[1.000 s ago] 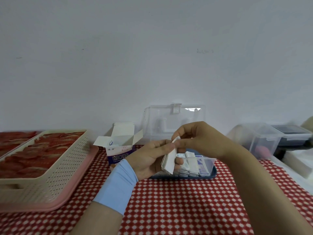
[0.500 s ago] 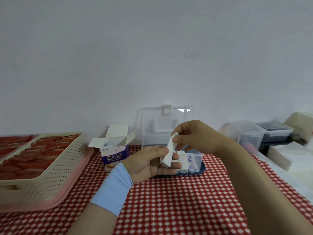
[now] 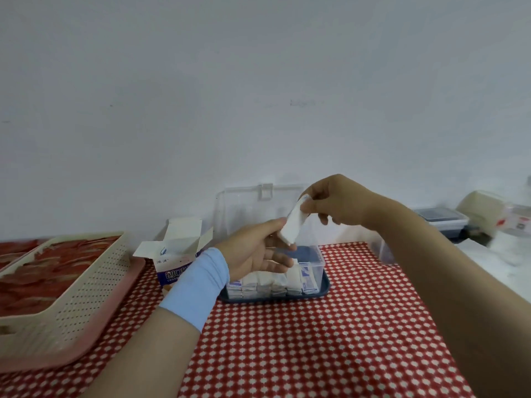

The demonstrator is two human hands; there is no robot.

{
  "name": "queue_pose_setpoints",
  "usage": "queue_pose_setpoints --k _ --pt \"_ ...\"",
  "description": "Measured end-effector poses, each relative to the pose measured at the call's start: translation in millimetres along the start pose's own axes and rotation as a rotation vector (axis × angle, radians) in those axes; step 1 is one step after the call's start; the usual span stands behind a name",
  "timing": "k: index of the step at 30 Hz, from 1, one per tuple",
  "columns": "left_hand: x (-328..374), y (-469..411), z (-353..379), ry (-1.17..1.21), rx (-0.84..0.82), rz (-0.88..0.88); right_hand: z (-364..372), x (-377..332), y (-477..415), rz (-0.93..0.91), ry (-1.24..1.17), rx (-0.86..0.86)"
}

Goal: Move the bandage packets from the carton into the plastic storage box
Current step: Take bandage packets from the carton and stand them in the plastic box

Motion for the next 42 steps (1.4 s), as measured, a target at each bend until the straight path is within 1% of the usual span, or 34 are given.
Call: queue_pose_setpoints --k 2,4,5,6,7,9,11,13,15,18,24,28,33,39,42 --pt "8.6 -6.9 -16.9 -0.317 0.134 -0.06 -13.1 11.3 -8.8 0.034 0.127 0.037" --pt "22.1 -15.9 -30.2 -0.716 0.256 -0.054 -10.1 23.4 -19.8 0.08 0.254 0.003" --pt "25.8 -22.3 -29.0 -0.91 0.259 -0.049 -3.4 28.8 -25.8 0.101 0.316 -0.031" --pt "22.6 -29.1 -24.2 -1.059 0.219 -0.068 4.9 33.4 -31.2 0.118 0.367 -0.068" --pt "13.9 -35.5 -17.8 -1.163 0.153 -0.112 13.9 37.2 -36.2 0.132 0.407 -0.103" --pt "-9.8 -44.5 -11.7 -1.268 0.045 -0.221 30.2 41.7 -44.5 0.151 0.481 -0.161" --pt "-22.0 -47.6 -11.5 -1.308 0.045 -0.254 46.7 45.4 -49.7 0.174 0.555 -0.225" --pt "-28.1 -50.2 -14.7 -1.263 0.077 -0.24 63.5 50.8 -52.5 0.212 0.61 -0.302" --pt "-34.1 -51.6 -13.4 -1.218 0.057 -0.245 77.1 57.4 -53.9 0.261 0.657 -0.366" --pt "-38.9 -52.3 -11.2 -1.249 0.039 -0.268 90.1 65.1 -55.3 0.309 0.691 -0.426" --pt "-46.9 -57.9 -11.8 -1.232 -0.017 -0.303 96.9 70.8 -62.0 0.306 0.796 -0.378" --pt "-41.9 -63.1 -8.8 -1.262 -0.017 -0.266 101.1 70.8 -66.0 0.289 0.895 -0.383" --pt "-45.0 -64.9 -6.2 -1.298 -0.039 -0.322 97.7 69.3 -69.2 0.245 1.002 -0.343" --pt "-45.3 -69.1 -6.6 -1.308 -0.034 -0.309 101.0 78.8 -69.5 0.213 1.025 -0.326" --pt "-38.7 -69.7 -3.1 -1.331 -0.054 -0.264 91.7 75.9 -71.5 0.174 0.947 -0.238"
Point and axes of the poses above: each hand's wrist, its own y-axis away from the middle knuckle, its own z-axis out of the palm, x = y × z, the point moved 10 cm from there along -y, towards the middle knuckle, and after that the axes turned 10 degrees about -x, right-handed, at the moved point
